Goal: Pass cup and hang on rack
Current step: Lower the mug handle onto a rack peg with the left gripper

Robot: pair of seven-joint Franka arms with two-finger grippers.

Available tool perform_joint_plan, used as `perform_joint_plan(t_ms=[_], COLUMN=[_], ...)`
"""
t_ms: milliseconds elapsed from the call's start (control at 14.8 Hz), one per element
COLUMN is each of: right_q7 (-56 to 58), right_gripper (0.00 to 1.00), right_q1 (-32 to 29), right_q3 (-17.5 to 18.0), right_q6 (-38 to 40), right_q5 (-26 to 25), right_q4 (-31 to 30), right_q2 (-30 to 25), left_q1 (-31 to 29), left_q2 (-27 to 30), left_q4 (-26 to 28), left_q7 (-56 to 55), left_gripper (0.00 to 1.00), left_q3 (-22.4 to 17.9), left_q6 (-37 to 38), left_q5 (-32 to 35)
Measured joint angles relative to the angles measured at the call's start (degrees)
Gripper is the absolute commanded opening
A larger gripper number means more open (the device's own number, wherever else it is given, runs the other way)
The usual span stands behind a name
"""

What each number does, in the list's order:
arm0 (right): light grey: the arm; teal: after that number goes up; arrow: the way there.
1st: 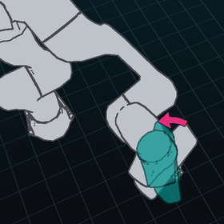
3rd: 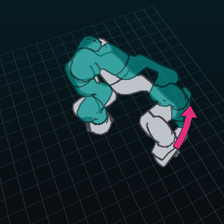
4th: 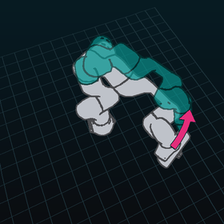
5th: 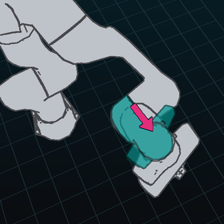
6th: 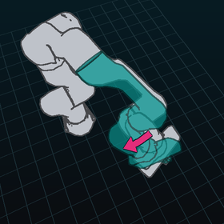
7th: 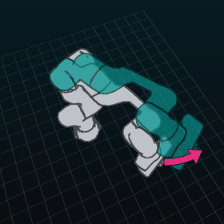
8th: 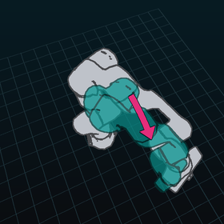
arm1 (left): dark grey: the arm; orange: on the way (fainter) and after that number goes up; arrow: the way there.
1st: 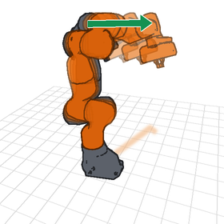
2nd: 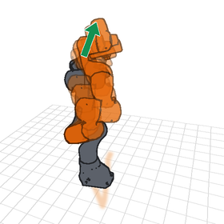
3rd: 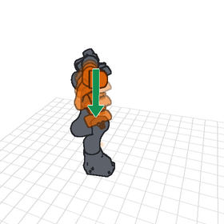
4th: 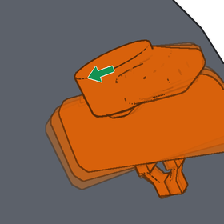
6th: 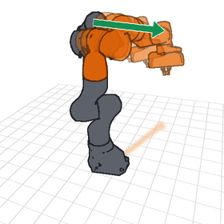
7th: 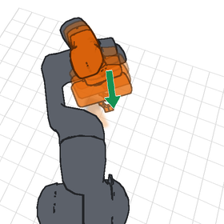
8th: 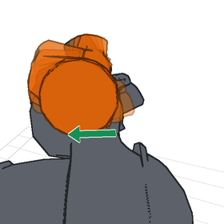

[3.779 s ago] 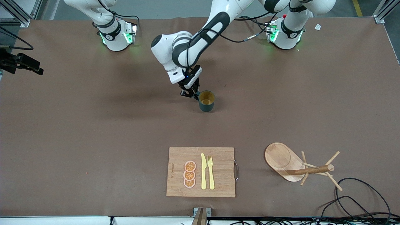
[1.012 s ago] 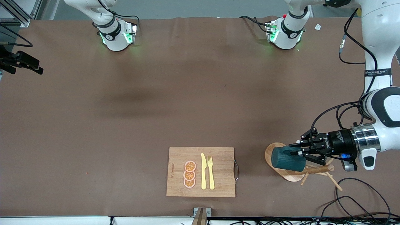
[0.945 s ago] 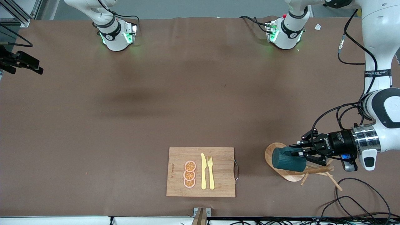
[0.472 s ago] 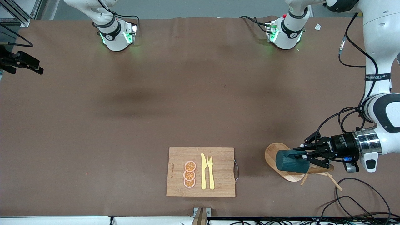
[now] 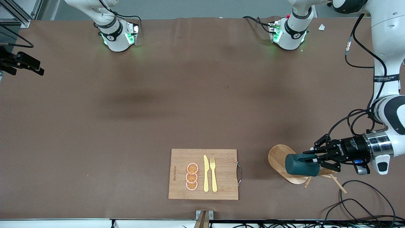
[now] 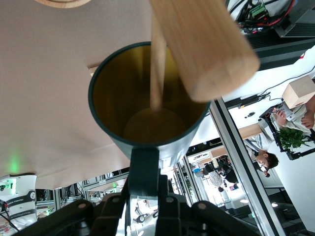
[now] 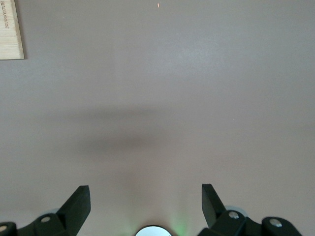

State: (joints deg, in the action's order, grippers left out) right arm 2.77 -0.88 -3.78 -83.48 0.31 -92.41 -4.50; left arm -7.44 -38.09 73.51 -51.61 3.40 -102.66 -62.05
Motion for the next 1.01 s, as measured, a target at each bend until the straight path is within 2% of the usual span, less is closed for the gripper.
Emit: perform_joint_plan(t_ms=[1012], right_q7=[0.0], right_gripper=[1.0], right_q1=[0.0], right_q3=[-0.1], right_q6=[0.0], right_q5=[0.0], right_q4=[-0.1], right_q2=[0.0], left_q1=[-1.6], left_q2=[-1.6], left_q4=[0.0], left_q7=[0.0], left_gripper=[0.0], left_q3=[0.0], left_q6=[0.1], left_q5=[0.0])
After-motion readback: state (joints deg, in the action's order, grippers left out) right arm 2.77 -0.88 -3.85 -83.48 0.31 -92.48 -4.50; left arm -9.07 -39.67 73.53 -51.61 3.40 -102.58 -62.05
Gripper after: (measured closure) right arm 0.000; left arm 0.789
